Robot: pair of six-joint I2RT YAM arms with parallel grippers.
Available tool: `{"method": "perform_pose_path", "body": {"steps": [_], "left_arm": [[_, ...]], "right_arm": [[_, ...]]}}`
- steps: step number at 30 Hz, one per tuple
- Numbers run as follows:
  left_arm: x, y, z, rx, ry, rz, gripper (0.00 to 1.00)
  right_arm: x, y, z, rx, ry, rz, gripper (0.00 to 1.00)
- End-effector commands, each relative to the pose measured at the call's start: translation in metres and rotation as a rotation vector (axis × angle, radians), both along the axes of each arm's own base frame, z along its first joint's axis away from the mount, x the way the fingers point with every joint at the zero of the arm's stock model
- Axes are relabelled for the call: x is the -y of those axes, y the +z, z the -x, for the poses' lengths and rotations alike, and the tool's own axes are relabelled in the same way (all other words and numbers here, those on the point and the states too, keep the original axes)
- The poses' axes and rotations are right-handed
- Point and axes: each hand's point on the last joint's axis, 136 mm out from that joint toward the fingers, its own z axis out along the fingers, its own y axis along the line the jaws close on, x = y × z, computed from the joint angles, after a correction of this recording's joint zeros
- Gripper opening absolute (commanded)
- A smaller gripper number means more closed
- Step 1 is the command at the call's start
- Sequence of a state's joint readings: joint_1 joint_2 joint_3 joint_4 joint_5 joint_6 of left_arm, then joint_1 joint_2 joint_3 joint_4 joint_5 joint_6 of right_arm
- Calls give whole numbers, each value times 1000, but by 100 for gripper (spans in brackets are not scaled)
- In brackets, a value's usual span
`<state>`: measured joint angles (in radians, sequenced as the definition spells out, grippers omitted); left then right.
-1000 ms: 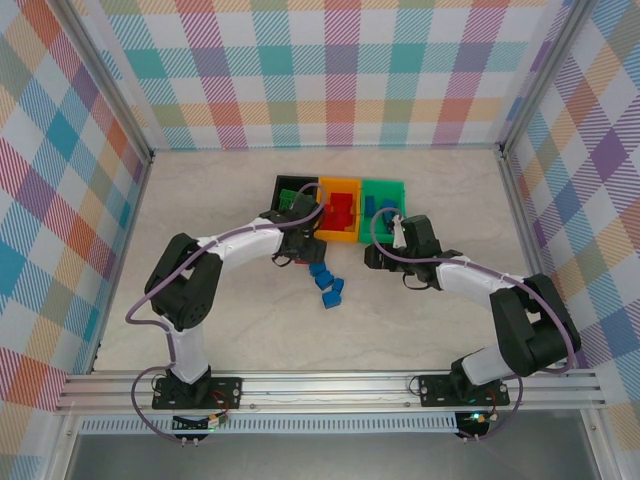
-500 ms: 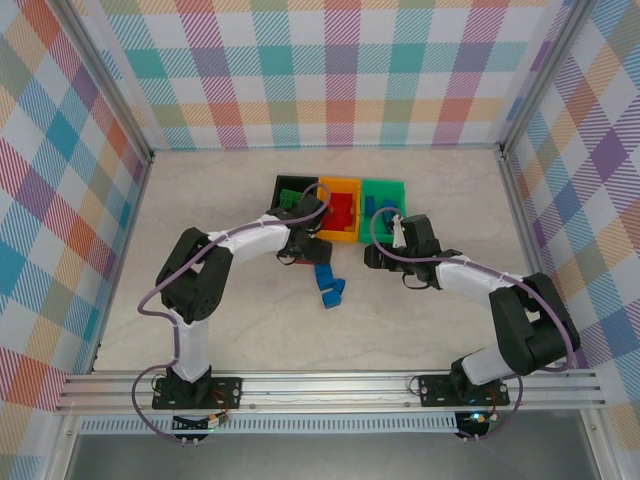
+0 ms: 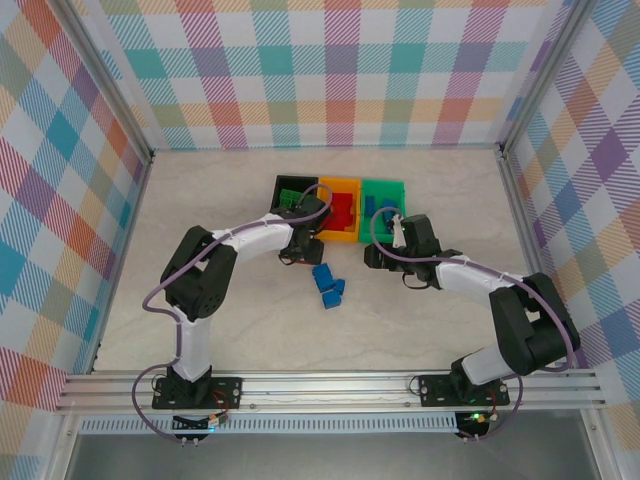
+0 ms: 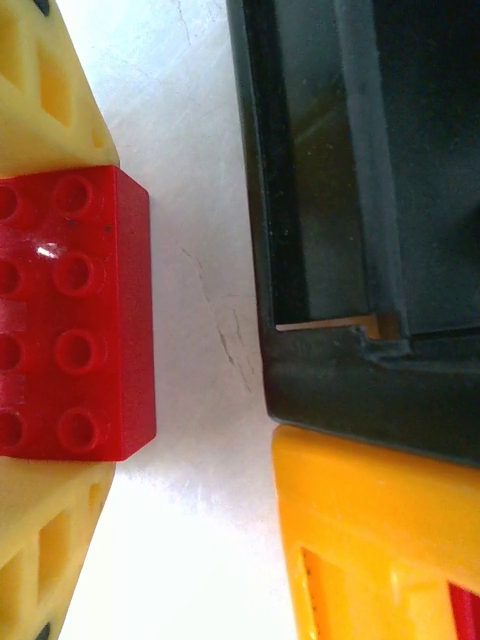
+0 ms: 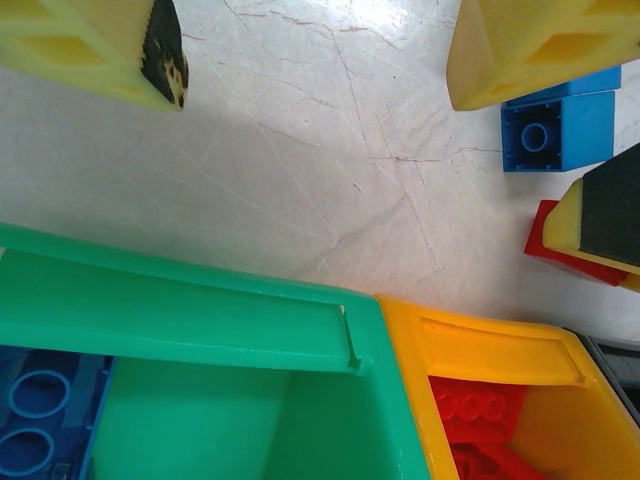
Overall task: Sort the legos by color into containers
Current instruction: Pick up the lego from the center of the table, then place the lego in the container.
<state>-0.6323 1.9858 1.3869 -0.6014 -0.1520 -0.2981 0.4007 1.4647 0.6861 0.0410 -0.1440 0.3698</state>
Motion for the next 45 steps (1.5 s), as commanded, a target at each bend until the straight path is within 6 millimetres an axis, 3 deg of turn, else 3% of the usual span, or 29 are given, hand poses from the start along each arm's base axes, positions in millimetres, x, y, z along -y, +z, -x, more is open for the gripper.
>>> {"method": "perform_pose_path", "body": {"steps": [1,10,14,20,24,33,40,45], "left_arm": [[-10,16,8,-10,4,-24,57],[20,91,-15,132,-12,155,58],[34,112,-33,185,-23,194,58],[57,112,-61,177,-43,198,58],[79,123,-79,203,-60,262,59],[100,127,-122,257,-45,243,65],[91,134,-117,273,-28,232,84],[77,146,-96,316,-29,265,85]], "right_arm": [[-9,8,-6,17,13,-28,70],[-10,7,-6,10,15,-31,70],[-10,8,-6,13,16,-35,70],[-9,9,-5,16,13,-32,70],[-9,10,-5,18,14,-35,70],[-9,11,-4,20,12,-35,70],[-8,14,-4,24,13,-38,70],[-10,11,-4,15,18,-43,70]]}}
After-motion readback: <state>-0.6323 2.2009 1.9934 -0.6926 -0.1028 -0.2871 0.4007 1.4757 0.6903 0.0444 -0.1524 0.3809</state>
